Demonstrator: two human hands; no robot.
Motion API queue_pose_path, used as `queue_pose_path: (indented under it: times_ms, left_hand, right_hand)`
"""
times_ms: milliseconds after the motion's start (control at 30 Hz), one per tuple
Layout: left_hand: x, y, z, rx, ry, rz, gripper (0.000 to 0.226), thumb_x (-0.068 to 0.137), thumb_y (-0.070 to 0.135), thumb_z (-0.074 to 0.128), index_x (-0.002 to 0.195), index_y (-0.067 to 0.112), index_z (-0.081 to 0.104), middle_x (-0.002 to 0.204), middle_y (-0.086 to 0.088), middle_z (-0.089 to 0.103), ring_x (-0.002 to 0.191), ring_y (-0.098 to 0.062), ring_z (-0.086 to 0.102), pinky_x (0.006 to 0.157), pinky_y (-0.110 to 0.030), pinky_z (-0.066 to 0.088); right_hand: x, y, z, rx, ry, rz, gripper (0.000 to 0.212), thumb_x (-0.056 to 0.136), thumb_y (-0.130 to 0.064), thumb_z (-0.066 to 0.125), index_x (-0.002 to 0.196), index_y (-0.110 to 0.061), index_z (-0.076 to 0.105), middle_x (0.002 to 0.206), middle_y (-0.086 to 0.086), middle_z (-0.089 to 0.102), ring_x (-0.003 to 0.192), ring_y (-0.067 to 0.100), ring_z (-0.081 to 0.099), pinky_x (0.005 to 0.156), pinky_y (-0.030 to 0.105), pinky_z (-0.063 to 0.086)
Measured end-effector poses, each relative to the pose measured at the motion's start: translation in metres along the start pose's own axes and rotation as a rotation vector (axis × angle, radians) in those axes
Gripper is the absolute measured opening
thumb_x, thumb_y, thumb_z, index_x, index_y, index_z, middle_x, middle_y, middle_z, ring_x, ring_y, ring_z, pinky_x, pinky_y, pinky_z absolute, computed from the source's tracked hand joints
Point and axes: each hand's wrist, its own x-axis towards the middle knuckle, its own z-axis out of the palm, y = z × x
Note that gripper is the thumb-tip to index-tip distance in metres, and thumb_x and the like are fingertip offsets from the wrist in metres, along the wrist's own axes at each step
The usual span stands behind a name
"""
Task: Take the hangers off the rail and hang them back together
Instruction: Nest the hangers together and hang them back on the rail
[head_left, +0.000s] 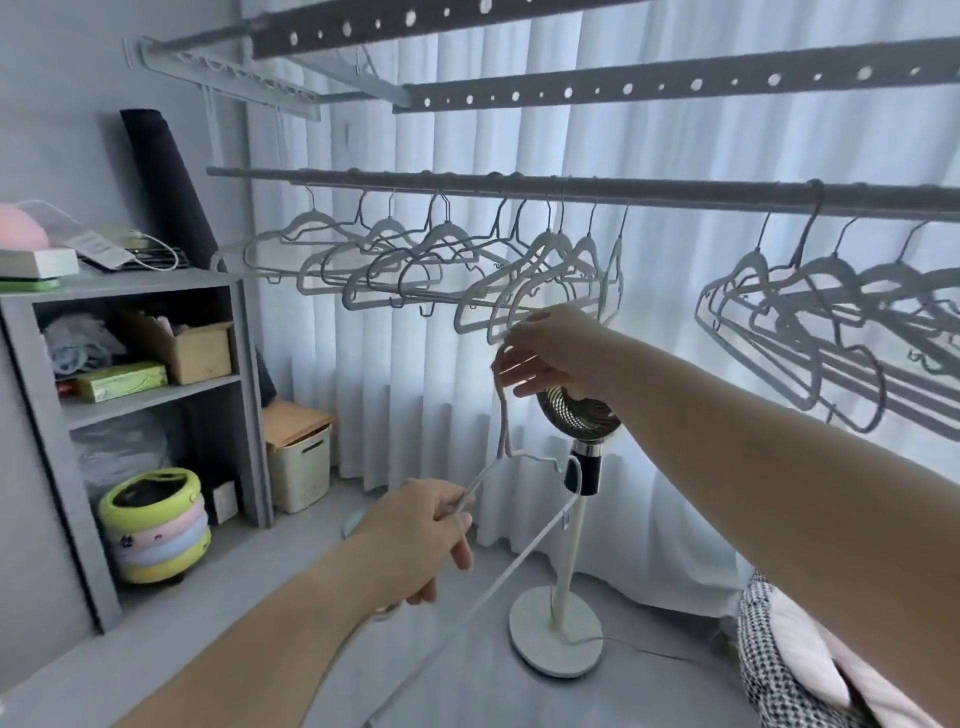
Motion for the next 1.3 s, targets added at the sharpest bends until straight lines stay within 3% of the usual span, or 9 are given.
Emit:
queue_pose_path:
  times_ms: [100,200,267,367,467,600,800,1133,1300]
  left_hand:
    - [0.008,0.012,0.005,-0.007,-0.008,0.014,0.022,0.095,0.013,0.041,0.083,0.027,0.051,0.061,0.005,0.064,0.022,-0.006,0.038,0.030,-0.016,0.031]
    - [0.021,0.025,0.012,-0.022,-0.022,0.048,0.022,0.095,0.015,0.041,0.082,0.030,0.050,0.055,0.007,0.065,0.021,-0.005,0.037,0.028,-0.014,0.030]
    - [0.032,0.034,0.019,-0.045,-0.039,0.063,0.017,0.095,0.016,0.042,0.091,0.028,0.053,0.049,0.010,0.066,0.021,-0.005,0.037,0.029,-0.014,0.029]
    - [0.051,0.051,0.034,-0.105,-0.090,0.087,0.017,0.095,0.014,0.041,0.104,0.018,0.056,0.047,0.009,0.065,0.020,-0.005,0.037,0.027,-0.013,0.027]
    - [0.077,0.071,0.048,-0.165,-0.131,0.105,0.017,0.095,0.011,0.040,0.089,0.016,0.056,0.046,0.006,0.065,0.019,-0.005,0.037,0.027,-0.012,0.028]
    - [0.110,0.100,0.070,-0.299,-0.170,0.117,0.022,0.095,0.008,0.041,0.080,0.018,0.054,0.040,0.004,0.063,0.018,-0.006,0.039,0.026,-0.011,0.028]
    - [0.160,0.145,0.093,-0.434,-0.148,0.155,0.018,0.094,0.007,0.042,0.083,0.013,0.055,0.037,0.002,0.060,0.018,-0.008,0.041,0.025,-0.009,0.030]
    - [0.223,0.202,0.097,-0.556,-0.080,0.227,0.020,0.094,0.006,0.042,0.077,0.009,0.053,0.034,0.000,0.058,0.020,-0.008,0.045,0.025,-0.013,0.037]
    - [0.237,0.216,0.087,-0.539,-0.044,0.261,0.019,0.094,0.007,0.042,0.080,0.008,0.054,0.037,0.000,0.061,0.022,-0.007,0.046,0.026,-0.013,0.037]
  right_hand:
    - [0.002,0.002,-0.027,-0.169,0.009,0.005,0.019,0.094,-0.011,0.044,0.076,-0.010,0.051,0.068,0.005,0.058,0.049,0.013,0.060,0.047,0.023,0.054]
    - [0.006,0.001,-0.059,-0.275,0.092,-0.011,0.008,0.094,-0.013,0.047,0.100,-0.008,0.049,0.072,0.005,0.058,0.061,0.017,0.057,0.067,0.032,0.053]
    - [0.010,0.001,-0.084,-0.338,0.183,-0.035,0.023,0.093,-0.012,0.050,0.115,-0.006,0.050,0.080,0.008,0.062,0.064,0.018,0.057,0.065,0.029,0.051]
    - [0.013,0.005,-0.124,-0.443,0.311,-0.069,0.026,0.091,-0.007,0.049,0.114,0.002,0.057,0.106,0.021,0.067,0.078,0.022,0.057,0.059,0.023,0.047]
    - [0.018,0.011,-0.165,-0.527,0.457,-0.117,0.025,0.088,-0.005,0.049,0.108,0.001,0.062,0.108,0.021,0.068,0.081,0.021,0.056,0.059,0.023,0.045]
    - [0.030,0.013,-0.215,-0.785,0.627,-0.147,0.028,0.087,-0.010,0.050,0.109,-0.007,0.066,0.116,0.010,0.067,0.107,0.025,0.059,0.093,0.032,0.044]
    - [0.062,0.011,-0.272,-1.044,0.734,-0.146,0.037,0.089,-0.014,0.049,0.125,-0.011,0.054,0.134,0.013,0.050,0.126,0.030,0.043,0.110,0.038,0.030]
    - [0.107,0.005,-0.320,-1.211,0.720,-0.181,0.056,0.090,-0.021,0.045,0.143,-0.014,0.027,0.148,0.008,0.033,0.138,0.027,0.026,0.114,0.036,0.017]
    - [0.114,-0.001,-0.318,-1.249,0.649,-0.121,0.048,0.093,-0.027,0.040,0.140,-0.020,0.032,0.137,0.008,0.047,0.128,0.028,0.036,0.103,0.035,0.028]
